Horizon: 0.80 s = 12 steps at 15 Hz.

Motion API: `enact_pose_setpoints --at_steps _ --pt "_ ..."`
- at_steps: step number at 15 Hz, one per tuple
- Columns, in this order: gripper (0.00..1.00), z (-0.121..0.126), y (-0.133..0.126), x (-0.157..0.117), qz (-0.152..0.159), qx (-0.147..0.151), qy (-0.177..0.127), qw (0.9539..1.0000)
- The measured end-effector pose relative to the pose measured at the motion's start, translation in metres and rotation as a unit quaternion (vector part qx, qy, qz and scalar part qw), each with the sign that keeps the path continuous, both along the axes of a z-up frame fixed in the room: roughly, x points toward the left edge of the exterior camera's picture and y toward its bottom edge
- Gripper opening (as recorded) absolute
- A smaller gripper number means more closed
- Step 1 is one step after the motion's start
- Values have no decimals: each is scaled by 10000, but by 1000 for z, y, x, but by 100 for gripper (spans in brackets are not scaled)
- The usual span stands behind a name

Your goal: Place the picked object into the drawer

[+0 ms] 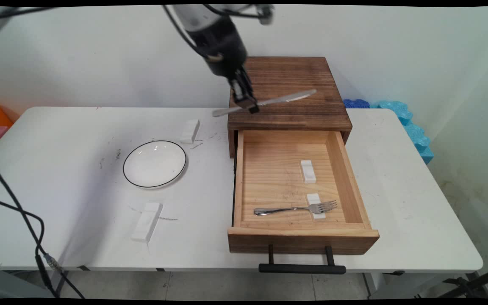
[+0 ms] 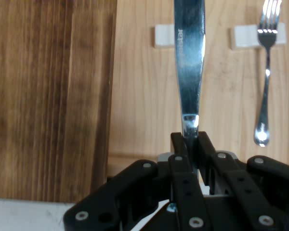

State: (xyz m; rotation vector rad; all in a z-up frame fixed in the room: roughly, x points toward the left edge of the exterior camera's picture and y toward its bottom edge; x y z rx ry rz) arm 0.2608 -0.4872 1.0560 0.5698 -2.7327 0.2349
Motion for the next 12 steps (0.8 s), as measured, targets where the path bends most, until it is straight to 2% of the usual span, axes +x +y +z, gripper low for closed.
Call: enact_pose_setpoints --at_steps 6,12 --pt "0 -55 -26 -59 -118 48 -221 9997" --pt "0 -90 -39 -84 -224 96 -339 9991"
